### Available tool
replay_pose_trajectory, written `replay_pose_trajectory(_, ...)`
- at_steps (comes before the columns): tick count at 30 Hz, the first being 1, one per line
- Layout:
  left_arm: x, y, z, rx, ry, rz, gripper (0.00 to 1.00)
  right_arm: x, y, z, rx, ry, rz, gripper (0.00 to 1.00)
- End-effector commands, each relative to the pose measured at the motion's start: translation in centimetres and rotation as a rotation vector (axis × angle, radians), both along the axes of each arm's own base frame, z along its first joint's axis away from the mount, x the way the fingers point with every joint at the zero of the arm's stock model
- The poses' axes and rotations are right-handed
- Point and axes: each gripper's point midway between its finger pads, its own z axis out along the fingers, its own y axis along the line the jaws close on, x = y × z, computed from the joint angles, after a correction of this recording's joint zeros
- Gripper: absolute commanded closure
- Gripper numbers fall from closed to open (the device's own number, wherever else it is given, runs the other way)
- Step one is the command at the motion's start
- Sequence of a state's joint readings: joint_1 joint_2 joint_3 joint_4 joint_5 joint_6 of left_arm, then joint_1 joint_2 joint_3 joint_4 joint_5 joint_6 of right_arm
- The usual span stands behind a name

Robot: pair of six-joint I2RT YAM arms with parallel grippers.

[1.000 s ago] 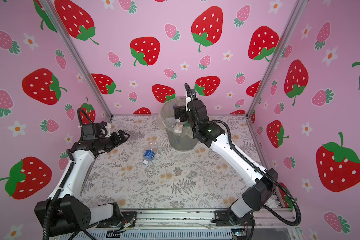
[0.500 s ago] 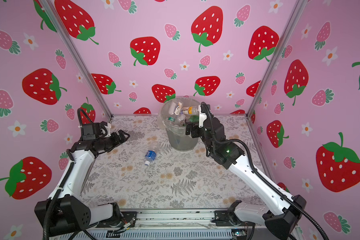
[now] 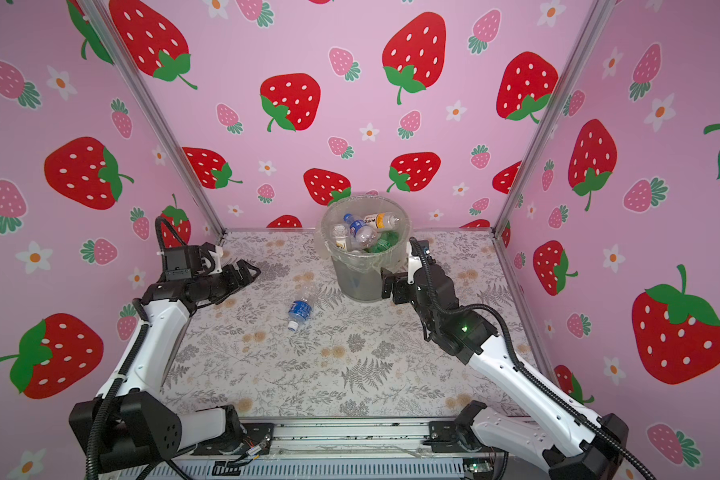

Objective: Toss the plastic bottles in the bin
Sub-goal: 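Withdraw the right gripper from the bin while the left gripper lowers toward the blue-label bottle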

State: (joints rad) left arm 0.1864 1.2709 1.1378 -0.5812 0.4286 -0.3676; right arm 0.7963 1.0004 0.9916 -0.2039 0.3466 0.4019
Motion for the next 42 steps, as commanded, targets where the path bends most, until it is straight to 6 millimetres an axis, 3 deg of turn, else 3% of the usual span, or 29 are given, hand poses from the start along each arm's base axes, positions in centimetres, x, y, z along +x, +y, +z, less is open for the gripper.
replay_pose_trajectory(1, 0.1, -0.4, 0.2, -0.012, -0.019, -0.028, 0.01, -0.9, -1.0, -0.3, 0.031, 0.009, -0.011, 0.01)
replay_pose_trajectory(9, -0.3, -0.9, 1.1, 0.030, -0.066, -0.047, 0.01, -2.4, -2.6, -1.2, 0.030, 0.011, -0.018, 0.01)
replay_pose_trajectory(15, -0.9, -3.5, 1.3, 0.087, -0.040, -0.112, 0.01, -3.1, -3.4, -2.3, 0.012, 0.016, -0.018, 0.01)
replay_pose_trajectory(22, -2.8, -5.3, -0.9, 0.091, 0.017, -0.122, 0.01, -3.5, -3.7, -4.6, -0.020, 0.047, -0.011, 0.01)
replay_pose_trajectory(32, -5.5, -9.9, -4.9, 0.186, 0.091, -0.215, 0.01, -4.0, -3.4, -6.9, -0.036, 0.073, 0.018, 0.01)
replay_pose_trajectory(42, -4.9, -10.7, -9.0, 0.344, 0.173, -0.240, 0.01, -4.6, -3.2, -8.6, -0.029, 0.111, 0.045, 0.01)
